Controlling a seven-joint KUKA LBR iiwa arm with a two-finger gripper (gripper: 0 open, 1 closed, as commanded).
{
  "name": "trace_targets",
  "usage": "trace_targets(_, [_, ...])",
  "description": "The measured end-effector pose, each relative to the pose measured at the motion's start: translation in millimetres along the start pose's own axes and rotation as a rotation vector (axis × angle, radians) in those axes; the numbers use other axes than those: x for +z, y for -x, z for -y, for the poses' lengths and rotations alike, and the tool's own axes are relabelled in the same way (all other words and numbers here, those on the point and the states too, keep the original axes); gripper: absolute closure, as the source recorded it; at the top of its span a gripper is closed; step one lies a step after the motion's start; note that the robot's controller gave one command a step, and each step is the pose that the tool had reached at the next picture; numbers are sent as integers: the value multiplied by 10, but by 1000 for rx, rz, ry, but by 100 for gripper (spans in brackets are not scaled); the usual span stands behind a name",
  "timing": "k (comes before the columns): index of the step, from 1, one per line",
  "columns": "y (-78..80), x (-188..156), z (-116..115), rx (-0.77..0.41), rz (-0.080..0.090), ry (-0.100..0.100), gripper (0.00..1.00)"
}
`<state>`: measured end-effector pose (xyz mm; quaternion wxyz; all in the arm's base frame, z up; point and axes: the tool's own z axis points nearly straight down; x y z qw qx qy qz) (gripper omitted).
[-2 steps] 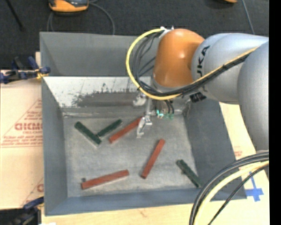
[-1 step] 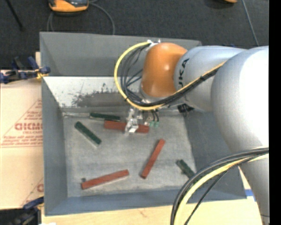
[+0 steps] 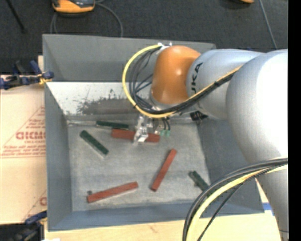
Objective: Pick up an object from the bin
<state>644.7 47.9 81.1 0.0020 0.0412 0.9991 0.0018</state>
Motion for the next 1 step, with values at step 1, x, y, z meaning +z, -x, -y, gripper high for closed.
trace_targets(1, [124, -1437, -21, 20, 3, -2, 100])
